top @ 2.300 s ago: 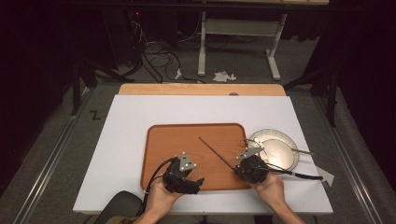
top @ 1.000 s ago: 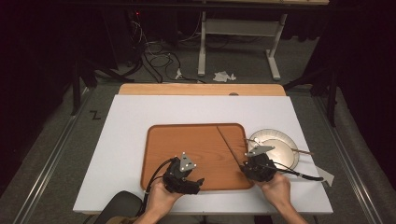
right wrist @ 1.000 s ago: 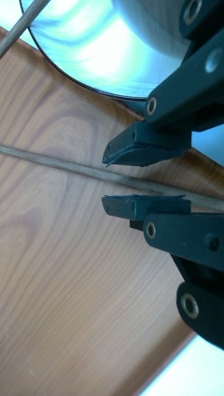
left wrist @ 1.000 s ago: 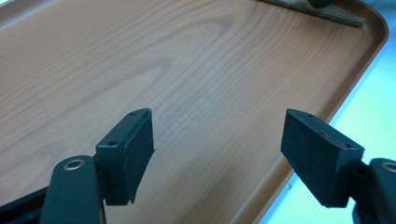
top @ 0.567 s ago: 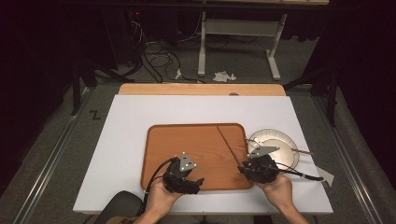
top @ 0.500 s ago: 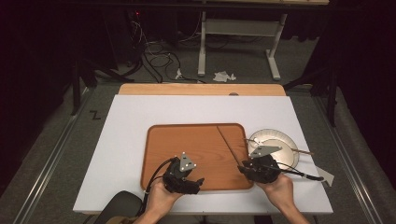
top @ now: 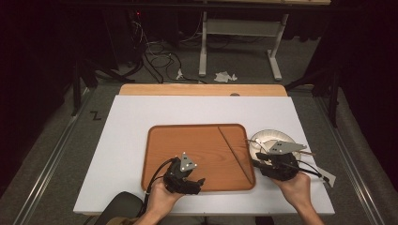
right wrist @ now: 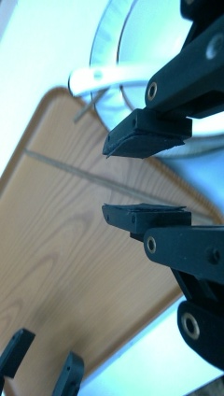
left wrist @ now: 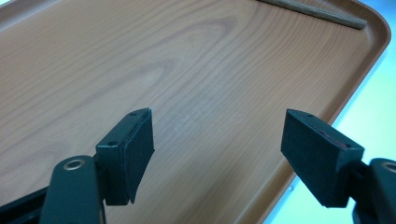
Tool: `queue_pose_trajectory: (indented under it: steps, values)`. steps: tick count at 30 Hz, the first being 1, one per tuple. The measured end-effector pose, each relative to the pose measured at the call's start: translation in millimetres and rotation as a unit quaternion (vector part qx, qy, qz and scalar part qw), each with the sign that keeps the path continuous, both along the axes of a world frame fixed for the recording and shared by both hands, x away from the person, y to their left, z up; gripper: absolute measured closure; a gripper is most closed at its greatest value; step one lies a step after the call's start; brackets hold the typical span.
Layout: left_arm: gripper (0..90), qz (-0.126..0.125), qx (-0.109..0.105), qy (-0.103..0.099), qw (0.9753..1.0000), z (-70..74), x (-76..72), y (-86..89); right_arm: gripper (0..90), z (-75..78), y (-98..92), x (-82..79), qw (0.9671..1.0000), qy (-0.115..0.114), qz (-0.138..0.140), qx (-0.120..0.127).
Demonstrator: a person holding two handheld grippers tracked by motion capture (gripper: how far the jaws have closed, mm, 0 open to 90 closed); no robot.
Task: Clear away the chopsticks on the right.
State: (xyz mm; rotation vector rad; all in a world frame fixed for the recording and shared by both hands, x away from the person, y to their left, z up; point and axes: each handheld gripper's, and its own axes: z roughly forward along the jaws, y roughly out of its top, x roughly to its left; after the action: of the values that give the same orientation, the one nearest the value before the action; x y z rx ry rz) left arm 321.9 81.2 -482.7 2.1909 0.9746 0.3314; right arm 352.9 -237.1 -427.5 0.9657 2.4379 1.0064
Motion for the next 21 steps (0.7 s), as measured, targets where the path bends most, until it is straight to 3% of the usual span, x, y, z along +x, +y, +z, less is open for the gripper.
queue_pose_trajectory:
  steps: [4, 10, 21]
  values:
    - [25.8, 0.000, -0.002, 0.000, 1.0000, 0.2, -0.1, 0.5, 62.5, 7.2, -11.0, 0.0, 0.9999, -0.011, -0.004, -0.006]
    - [25.7, 0.002, -0.004, 0.001, 1.0000, 0.1, 1.6, 0.9, 62.1, 21.5, -34.3, 5.2, 0.9993, -0.026, -0.025, 0.008]
    - [25.7, 0.001, -0.003, 0.001, 1.0000, 0.2, 1.5, 0.6, 63.6, 30.8, -83.8, 26.0, 0.9963, -0.016, -0.083, 0.015]
